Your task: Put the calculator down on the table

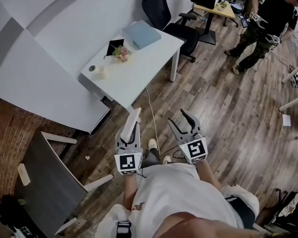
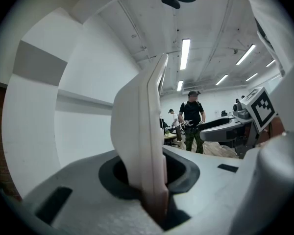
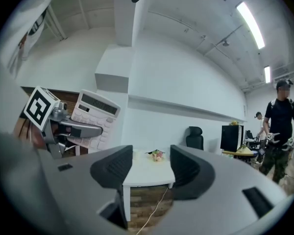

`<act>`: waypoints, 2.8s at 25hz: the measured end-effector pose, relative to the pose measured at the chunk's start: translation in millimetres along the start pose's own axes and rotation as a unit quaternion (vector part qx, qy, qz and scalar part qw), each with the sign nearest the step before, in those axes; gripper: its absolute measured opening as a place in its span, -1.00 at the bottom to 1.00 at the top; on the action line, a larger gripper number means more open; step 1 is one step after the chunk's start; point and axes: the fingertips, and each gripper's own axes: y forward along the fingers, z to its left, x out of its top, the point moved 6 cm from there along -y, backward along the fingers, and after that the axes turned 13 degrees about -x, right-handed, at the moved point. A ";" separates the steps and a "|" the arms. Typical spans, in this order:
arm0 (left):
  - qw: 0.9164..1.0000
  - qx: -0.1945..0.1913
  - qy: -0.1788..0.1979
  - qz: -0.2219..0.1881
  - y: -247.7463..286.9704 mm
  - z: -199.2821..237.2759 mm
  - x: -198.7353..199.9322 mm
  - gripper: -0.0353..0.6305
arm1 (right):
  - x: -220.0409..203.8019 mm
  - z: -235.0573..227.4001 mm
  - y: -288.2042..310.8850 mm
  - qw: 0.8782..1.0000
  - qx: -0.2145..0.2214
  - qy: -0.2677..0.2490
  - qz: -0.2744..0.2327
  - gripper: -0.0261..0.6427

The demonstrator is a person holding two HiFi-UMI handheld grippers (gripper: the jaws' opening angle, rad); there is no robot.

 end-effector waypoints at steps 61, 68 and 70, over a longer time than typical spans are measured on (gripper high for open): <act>0.999 -0.041 0.005 -0.012 220.0 222.4 -6.7 -0.63 | 1.2 -52.2 291.2 0.997 -0.061 -0.018 0.033 -0.05; 1.000 -0.030 0.008 -0.005 259.1 222.1 1.0 -0.63 | -2.3 -87.8 319.3 0.998 -0.050 -0.015 0.034 -0.08; 1.000 -0.025 0.009 -0.002 268.2 221.2 2.6 -0.63 | -3.4 -96.9 326.3 0.998 -0.046 -0.014 0.033 -0.09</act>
